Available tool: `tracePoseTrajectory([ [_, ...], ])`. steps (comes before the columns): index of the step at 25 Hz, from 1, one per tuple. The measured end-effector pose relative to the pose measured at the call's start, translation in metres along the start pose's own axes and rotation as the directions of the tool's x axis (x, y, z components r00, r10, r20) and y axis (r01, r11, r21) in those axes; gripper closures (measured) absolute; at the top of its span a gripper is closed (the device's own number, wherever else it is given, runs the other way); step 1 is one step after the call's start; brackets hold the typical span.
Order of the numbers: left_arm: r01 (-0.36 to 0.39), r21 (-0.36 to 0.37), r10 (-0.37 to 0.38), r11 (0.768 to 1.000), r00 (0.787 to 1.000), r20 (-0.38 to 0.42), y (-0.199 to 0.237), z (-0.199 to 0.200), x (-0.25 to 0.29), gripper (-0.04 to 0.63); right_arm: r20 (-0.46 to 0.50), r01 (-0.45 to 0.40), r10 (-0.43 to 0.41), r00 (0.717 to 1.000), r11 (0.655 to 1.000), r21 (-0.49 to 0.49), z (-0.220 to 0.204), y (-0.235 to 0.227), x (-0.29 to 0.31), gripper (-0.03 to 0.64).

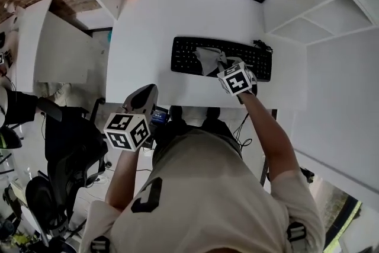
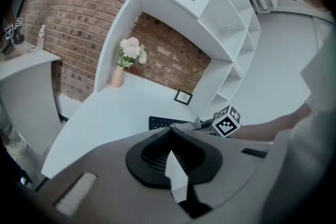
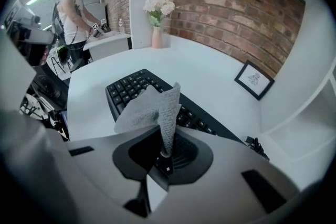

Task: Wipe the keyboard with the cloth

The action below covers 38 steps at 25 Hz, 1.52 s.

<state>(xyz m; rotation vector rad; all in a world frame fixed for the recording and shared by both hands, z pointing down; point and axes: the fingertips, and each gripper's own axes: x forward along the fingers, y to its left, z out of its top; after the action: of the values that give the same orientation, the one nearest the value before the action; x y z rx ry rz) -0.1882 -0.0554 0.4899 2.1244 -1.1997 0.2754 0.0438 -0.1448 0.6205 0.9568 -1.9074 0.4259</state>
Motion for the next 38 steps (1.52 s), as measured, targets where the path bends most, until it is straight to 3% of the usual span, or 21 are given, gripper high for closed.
tracePoseTrajectory([
  [5,0.023,0.036,-0.022,0.999,1.0,-0.022,-0.012,0.0,0.007,0.592,-0.023,0.038,-0.038,0.999,0.999,0.019,-0.018,-0.02,-0.004,0.594],
  [15,-0.032,0.043,0.031,0.999,0.999,0.014,-0.07,-0.005,0.017,0.592,-0.028,0.046,-0.047,0.999,0.999,-0.02,-0.052,-0.059,-0.012,0.594],
  [33,-0.067,0.093,0.065,0.993,0.997,0.032,-0.174,-0.017,0.064,0.592,-0.038,0.11,-0.108,0.993,0.992,0.061,-0.164,-0.178,-0.062,0.594],
  [38,-0.071,0.095,0.068,0.993,0.997,0.039,-0.185,-0.022,0.069,0.592,0.038,0.098,-0.103,0.994,0.988,0.117,-0.173,-0.188,-0.082,0.594],
])
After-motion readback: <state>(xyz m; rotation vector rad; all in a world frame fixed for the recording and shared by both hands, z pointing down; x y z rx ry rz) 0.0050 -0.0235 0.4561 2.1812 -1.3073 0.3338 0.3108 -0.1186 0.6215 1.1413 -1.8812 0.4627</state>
